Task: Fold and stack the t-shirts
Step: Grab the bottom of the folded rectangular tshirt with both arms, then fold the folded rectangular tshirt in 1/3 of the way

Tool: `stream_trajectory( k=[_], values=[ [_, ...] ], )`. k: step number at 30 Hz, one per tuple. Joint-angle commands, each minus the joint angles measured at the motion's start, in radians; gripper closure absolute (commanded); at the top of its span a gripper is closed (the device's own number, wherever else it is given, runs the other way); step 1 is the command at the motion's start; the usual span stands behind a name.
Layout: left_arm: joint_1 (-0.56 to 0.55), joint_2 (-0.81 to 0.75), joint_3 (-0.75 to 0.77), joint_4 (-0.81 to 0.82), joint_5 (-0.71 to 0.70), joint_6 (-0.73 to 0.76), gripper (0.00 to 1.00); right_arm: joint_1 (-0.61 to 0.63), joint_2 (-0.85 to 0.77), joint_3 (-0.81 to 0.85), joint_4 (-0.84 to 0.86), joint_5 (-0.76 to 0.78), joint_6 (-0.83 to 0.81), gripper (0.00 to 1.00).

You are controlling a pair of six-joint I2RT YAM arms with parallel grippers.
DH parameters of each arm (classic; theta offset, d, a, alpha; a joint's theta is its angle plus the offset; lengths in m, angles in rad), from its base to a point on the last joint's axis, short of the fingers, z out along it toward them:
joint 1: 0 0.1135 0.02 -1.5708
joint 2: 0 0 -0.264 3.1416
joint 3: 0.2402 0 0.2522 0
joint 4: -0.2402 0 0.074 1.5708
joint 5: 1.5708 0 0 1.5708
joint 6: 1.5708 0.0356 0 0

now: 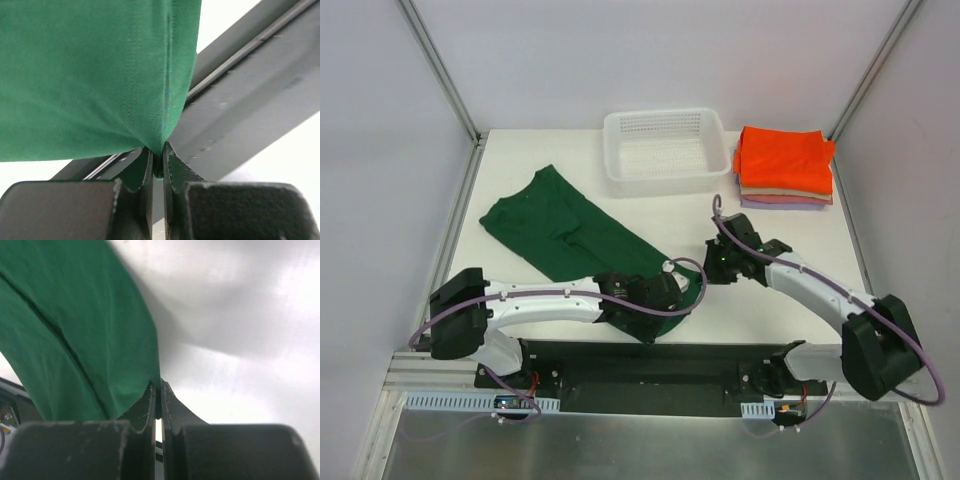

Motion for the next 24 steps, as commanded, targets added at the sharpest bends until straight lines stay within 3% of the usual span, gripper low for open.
stream_trajectory(
  k=[1, 4, 9, 17, 24],
  values=[
    [-0.008, 0.037, 0.086, 0.097, 0.178, 0.070, 1.00, -0.076, -0.148, -0.033, -0.144, 0.048, -0.071, 1.00],
    [-0.015, 0.048, 0.117, 0.109, 0.200, 0.093, 1.00, -0.089, -0.199, -0.013, -0.193, 0.058, -0.097, 0.99],
    [-0.004, -0.027, 0.062, 0.105, 0.108, 0.043, 1.00, -0.080, -0.154, 0.072, -0.179, 0.013, -0.108, 1.00],
    [0.198, -0.239, -0.142, 0.068, 0.048, -0.062, 1.00, 0.052, 0.112, 0.364, -0.126, 0.059, -0.100, 0.99],
    [0.375, -0.409, -0.204, -0.047, -0.050, -0.057, 1.00, 0.095, 0.333, 0.605, -0.040, 0.021, -0.120, 1.00]
  ],
)
